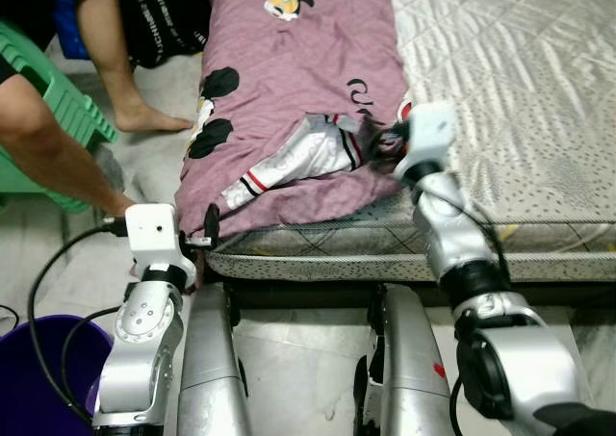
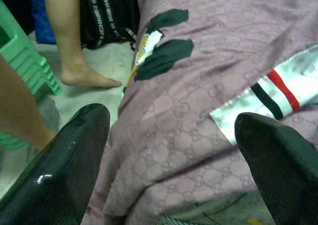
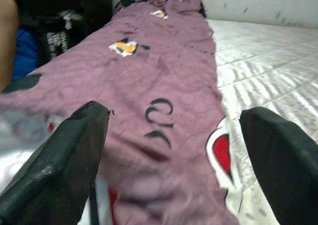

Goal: Clean up the room

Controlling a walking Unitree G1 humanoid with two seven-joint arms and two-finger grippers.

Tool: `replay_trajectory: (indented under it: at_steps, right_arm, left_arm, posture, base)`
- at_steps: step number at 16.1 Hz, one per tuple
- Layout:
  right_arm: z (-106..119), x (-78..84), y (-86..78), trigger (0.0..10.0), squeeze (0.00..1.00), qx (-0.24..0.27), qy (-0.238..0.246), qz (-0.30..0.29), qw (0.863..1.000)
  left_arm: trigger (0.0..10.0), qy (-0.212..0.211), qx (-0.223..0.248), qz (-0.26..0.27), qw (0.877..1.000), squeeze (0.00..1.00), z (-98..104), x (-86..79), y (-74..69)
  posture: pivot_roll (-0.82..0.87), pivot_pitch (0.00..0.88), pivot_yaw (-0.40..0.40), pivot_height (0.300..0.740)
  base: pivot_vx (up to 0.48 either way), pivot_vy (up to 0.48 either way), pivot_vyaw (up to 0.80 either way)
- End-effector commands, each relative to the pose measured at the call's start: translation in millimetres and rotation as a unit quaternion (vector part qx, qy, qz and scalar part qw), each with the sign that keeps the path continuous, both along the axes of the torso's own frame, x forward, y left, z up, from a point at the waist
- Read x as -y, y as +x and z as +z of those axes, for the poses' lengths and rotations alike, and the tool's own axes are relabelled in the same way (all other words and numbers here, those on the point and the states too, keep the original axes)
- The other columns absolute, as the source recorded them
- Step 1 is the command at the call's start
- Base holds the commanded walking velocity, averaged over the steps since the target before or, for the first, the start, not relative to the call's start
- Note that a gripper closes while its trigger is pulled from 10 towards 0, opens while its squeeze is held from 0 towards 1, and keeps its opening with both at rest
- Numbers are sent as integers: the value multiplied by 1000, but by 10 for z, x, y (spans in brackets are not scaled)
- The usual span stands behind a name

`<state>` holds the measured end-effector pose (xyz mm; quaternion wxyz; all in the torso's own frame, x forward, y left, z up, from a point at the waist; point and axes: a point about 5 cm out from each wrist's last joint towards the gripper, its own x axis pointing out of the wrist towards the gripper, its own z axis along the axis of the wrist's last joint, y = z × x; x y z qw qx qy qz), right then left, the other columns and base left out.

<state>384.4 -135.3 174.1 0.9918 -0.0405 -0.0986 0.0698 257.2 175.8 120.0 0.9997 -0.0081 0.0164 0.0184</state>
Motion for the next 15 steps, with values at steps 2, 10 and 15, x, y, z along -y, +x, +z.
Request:
replay_trajectory:
  at_steps: [2, 10, 15]
  right_arm:
    - [-42, -114, 14, 10000, 0, -13, 8, 14, 1000]
    - [-443, -244, -30, 10000, 0, -103, -68, 44, 991]
    - [-373, -242, -11, 0, 0, -55, -181, 22, 982]
  left_arm:
    - [10000, 7, -7, 11, 1000, 0, -11, -41, -45]
    - [10000, 11, -16, 11, 1000, 0, 15, -33, -46]
    - [10000, 14, -13, 14, 1000, 0, 32, -50, -10]
  posture:
    - [164, 223, 16, 507]
    - [163, 226, 14, 507]
    - [164, 216, 13, 507]
  base:
    - [0, 0, 0]
    - [0, 0, 0]
    - [0, 0, 0]
